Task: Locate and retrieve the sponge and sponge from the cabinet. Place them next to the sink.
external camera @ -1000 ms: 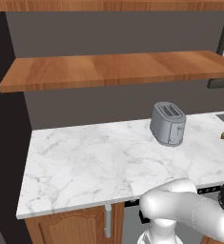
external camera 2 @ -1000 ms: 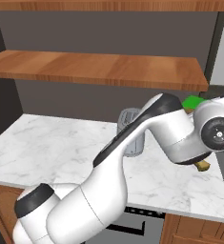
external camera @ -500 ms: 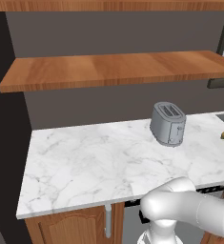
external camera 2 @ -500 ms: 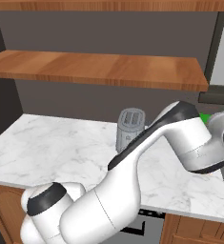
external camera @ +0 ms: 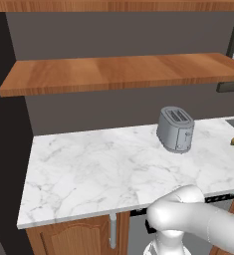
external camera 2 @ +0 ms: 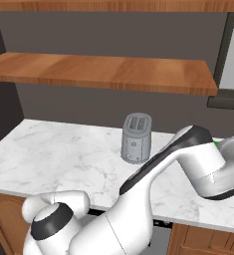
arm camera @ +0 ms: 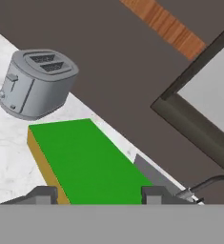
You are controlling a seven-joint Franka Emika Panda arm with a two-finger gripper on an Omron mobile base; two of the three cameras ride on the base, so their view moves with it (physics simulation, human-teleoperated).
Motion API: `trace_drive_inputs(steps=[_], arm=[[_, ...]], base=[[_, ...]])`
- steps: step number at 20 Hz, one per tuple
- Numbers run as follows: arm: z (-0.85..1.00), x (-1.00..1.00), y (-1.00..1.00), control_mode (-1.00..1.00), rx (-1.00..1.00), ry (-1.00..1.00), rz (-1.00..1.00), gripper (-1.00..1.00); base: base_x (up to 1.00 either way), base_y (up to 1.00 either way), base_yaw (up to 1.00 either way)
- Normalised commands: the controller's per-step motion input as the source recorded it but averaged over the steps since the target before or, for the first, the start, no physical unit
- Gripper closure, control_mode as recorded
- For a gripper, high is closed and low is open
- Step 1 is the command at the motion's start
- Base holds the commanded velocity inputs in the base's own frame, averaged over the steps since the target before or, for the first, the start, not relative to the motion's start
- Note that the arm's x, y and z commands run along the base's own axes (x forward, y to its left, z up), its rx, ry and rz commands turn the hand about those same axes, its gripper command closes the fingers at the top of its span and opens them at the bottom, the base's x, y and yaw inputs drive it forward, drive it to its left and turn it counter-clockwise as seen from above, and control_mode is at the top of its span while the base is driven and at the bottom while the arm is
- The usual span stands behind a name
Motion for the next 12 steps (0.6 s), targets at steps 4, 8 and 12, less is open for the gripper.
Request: trace_drive_inputs(steps=[4, 8, 12], arm=[[-0.46, 0.0, 0.0, -1.0, -0.05, 0.13, 0.06, 1.0], [-0.47, 0.0, 0.0, -1.0, 0.0, 0.13, 0.06, 1.0], [-0.48, 0.0, 0.0, -1.0, 0.0, 0.15, 0.08, 1.0]], base=[[0.0, 0.0, 0.0], [0.0, 0.0, 0.0], [0.0, 0.0, 0.0]])
